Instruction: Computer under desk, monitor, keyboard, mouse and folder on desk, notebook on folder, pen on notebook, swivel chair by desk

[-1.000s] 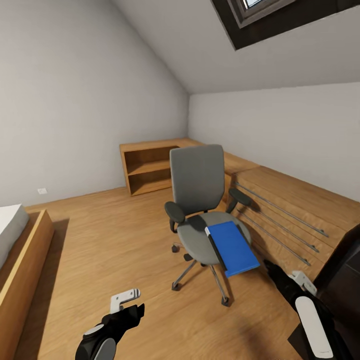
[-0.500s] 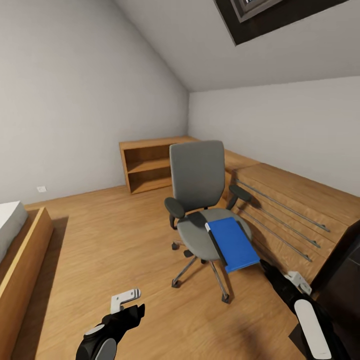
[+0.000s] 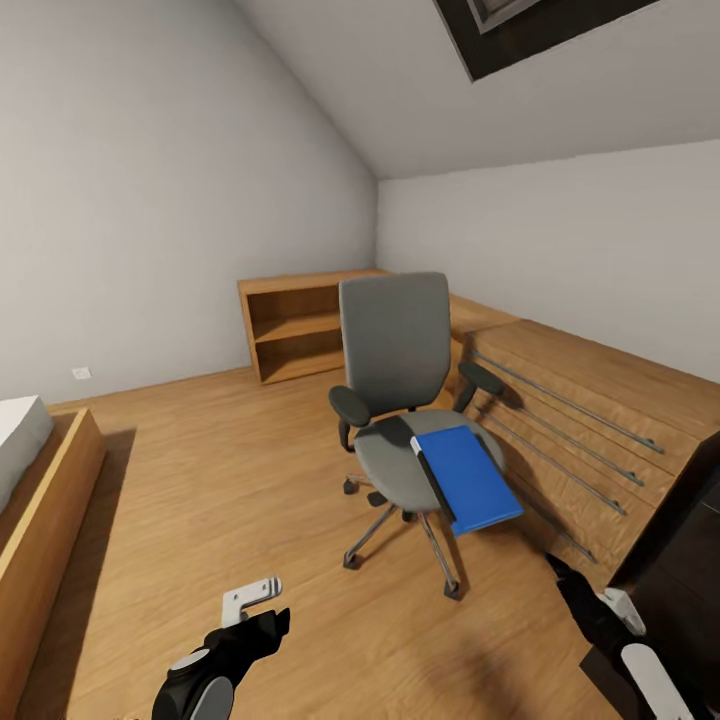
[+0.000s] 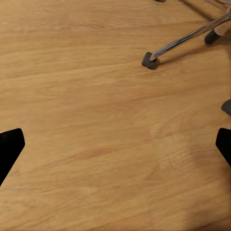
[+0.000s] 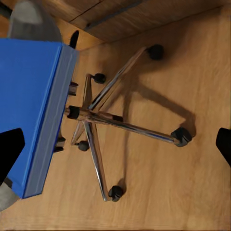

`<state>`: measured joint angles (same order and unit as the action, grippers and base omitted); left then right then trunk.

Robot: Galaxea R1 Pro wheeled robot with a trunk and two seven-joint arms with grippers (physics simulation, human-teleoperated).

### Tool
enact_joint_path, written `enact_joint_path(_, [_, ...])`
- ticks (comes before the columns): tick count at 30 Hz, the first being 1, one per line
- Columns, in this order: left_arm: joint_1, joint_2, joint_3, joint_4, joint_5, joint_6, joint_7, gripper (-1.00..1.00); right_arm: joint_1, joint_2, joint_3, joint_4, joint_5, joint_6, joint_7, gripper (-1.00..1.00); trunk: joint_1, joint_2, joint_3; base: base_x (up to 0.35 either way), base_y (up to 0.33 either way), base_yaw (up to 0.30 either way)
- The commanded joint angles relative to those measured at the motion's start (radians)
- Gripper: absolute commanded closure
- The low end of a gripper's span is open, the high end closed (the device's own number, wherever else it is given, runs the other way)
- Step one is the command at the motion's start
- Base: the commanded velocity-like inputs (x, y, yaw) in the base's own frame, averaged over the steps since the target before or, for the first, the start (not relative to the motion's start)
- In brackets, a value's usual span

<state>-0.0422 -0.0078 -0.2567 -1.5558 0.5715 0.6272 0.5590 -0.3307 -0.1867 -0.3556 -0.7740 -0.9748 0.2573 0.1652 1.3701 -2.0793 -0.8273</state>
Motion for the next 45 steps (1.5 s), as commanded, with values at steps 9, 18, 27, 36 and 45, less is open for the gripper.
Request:
enact_joint_path(9, [-0.001,0.000,-0.003,-0.001,0.012,0.002,0.010,-1.00,-0.103,-0.052,0.000,0.221,-0.003,0.010,0.206,-1.00,0.034,-0.064,-0.029,0.000,0.000,0.000])
enact_joint_path(18, [-0.001,0.000,-0.006,-0.001,0.014,0.002,0.010,-1.00,-0.110,-0.063,-0.005,0.252,-0.051,0.115,0.413,-1.00,0.069,-0.127,-0.057,0.000,0.000,0.000])
enact_joint_path(27, [-0.001,0.000,-0.008,-0.001,0.013,0.002,0.010,-1.00,-0.111,-0.063,-0.005,0.253,-0.132,0.163,0.436,-1.00,0.103,-0.190,-0.086,0.000,0.000,0.000])
enact_joint_path(36, [-0.001,0.000,-0.009,-0.001,0.013,0.001,0.010,-1.00,-0.111,-0.062,-0.006,0.252,-0.144,0.197,0.433,-1.00,0.138,-0.253,-0.114,0.000,0.000,0.000])
enact_joint_path(45, [-0.001,-0.001,-0.008,-0.001,0.012,0.001,0.010,-1.00,-0.111,-0.055,0.000,0.237,-0.139,0.189,0.433,-1.00,0.172,-0.316,-0.142,0.000,0.000,0.000])
